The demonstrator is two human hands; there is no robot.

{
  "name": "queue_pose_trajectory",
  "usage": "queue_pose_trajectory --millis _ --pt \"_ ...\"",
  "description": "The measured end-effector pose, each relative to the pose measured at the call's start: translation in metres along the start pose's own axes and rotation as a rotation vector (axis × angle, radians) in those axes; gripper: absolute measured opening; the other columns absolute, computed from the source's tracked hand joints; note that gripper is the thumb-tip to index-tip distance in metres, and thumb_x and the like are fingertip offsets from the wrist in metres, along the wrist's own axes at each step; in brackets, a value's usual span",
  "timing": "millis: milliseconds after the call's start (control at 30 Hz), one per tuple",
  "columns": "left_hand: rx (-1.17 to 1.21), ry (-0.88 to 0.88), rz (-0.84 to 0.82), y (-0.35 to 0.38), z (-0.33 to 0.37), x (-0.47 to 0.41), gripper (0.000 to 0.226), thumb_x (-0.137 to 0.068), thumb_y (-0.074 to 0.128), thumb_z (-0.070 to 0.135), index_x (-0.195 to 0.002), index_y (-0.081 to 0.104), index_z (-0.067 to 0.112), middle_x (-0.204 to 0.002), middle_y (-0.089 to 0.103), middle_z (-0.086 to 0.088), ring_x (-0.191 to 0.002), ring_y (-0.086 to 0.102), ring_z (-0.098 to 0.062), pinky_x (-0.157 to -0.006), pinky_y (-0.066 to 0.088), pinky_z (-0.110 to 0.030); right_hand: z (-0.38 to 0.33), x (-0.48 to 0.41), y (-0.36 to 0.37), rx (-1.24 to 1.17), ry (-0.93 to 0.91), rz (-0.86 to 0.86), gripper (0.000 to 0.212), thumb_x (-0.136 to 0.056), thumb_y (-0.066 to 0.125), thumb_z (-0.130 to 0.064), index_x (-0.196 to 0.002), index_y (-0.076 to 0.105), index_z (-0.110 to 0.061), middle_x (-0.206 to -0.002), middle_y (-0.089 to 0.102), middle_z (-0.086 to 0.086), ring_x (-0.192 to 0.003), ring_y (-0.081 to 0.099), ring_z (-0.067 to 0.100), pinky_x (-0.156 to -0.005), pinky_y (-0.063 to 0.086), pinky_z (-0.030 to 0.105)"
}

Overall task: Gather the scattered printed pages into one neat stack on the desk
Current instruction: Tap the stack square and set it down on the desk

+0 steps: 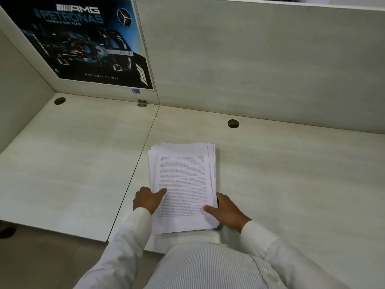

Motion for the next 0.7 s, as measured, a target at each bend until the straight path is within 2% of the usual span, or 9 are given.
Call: queue_pose_trajectory --millis 67,200,267,367,433,533,633,700 --pt "0.057 -0.010 -0.049 -0.004 0.004 -0.006 0.082 -0.077 0.073 0.058 -0.131 0.050 0.001 -0.129 0.059 -0.015 -0.113 0.059 -0.033 -0.087 0.049 -0.035 0.003 -0.005 0.004 -0.014 -0.010 -0.012 0.076 -0.073 0.063 -0.060 -0.140 0.049 -0.027 -0.136 0.054 -0.003 -0.122 0.055 0.014 -0.108 0.044 0.036" --pt "0.295 -0.026 -0.209 -0.002 0.008 -0.011 0.074 -0.073 0.083 0.046 -0.127 0.059 0.002 -0.121 0.066 -0.015 -0.105 0.065 -0.033 -0.096 0.053 -0.042 0.006 -0.009 0.006 -0.051 -0.017 -0.018 0.085 -0.063 0.059 -0.068 -0.139 0.050 -0.030 -0.137 0.056 -0.003 -0.123 0.056 0.014 -0.109 0.044 0.038" --pt "0.430 -0.043 -0.282 0.003 0.010 -0.007 0.060 -0.081 0.080 0.032 -0.128 0.059 0.002 -0.120 0.067 -0.015 -0.105 0.065 -0.032 -0.095 0.053 -0.042 0.002 -0.004 0.004 -0.060 -0.017 -0.016 0.082 -0.067 0.061 -0.063 -0.140 0.050 -0.026 -0.137 0.056 -0.003 -0.124 0.055 0.015 -0.110 0.043 0.037" --pt "0.597 -0.067 -0.418 0.011 0.011 0.007 0.041 -0.089 0.071 0.012 -0.127 0.060 0.001 -0.114 0.069 -0.014 -0.097 0.067 -0.030 -0.082 0.055 -0.036 0.008 -0.003 -0.002 -0.085 0.004 -0.020 0.062 -0.085 0.068 -0.044 -0.140 0.051 -0.019 -0.136 0.058 -0.004 -0.121 0.058 0.015 -0.107 0.045 0.033" --pt "0.622 -0.023 -0.472 0.016 0.010 0.013 0.035 -0.090 0.067 0.005 -0.124 0.061 0.004 -0.113 0.071 -0.012 -0.096 0.070 -0.029 -0.074 0.056 -0.034 0.017 -0.002 -0.008 -0.123 0.035 -0.018 0.062 -0.084 0.068 -0.047 -0.138 0.053 -0.020 -0.134 0.061 -0.007 -0.118 0.060 0.012 -0.105 0.047 0.031" --pt "0.653 0.076 -0.515 0.015 0.013 0.023 0.035 -0.089 0.067 0.004 -0.123 0.062 0.011 -0.112 0.074 -0.009 -0.099 0.071 -0.029 -0.077 0.057 -0.036 0.031 0.004 -0.019 -0.226 0.095 -0.007 0.071 -0.075 0.068 -0.060 -0.133 0.057 -0.021 -0.129 0.065 -0.007 -0.111 0.064 0.011 -0.102 0.050 0.033" --pt "0.629 0.172 -0.578 0.011 0.022 0.033 0.040 -0.088 0.069 0.009 -0.126 0.060 0.010 -0.111 0.074 -0.009 -0.101 0.071 -0.031 -0.083 0.058 -0.040 0.035 0.015 -0.031 -0.442 0.112 -0.037 0.066 -0.080 0.073 -0.054 -0.131 0.059 -0.015 -0.122 0.070 -0.002 -0.107 0.069 0.015 -0.099 0.053 0.034" --pt "0.593 0.225 -0.650 0.008 0.031 0.041 0.044 -0.086 0.071 0.013 -0.128 0.059 0.009 -0.115 0.072 -0.013 -0.104 0.070 -0.034 -0.091 0.056 -0.046 0.032 0.022 -0.043 -0.684 0.084 -0.049 0.055 -0.085 0.075 -0.040 -0.129 0.061 -0.011 -0.121 0.071 0.004 -0.111 0.069 0.022 -0.103 0.050 0.040"
Point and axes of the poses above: each hand's wrist, its own x-axis away from the middle knuckle, its own y-axis out of the palm, z = x × y, the point moved 1 cm from there along -x, towards the middle knuckle
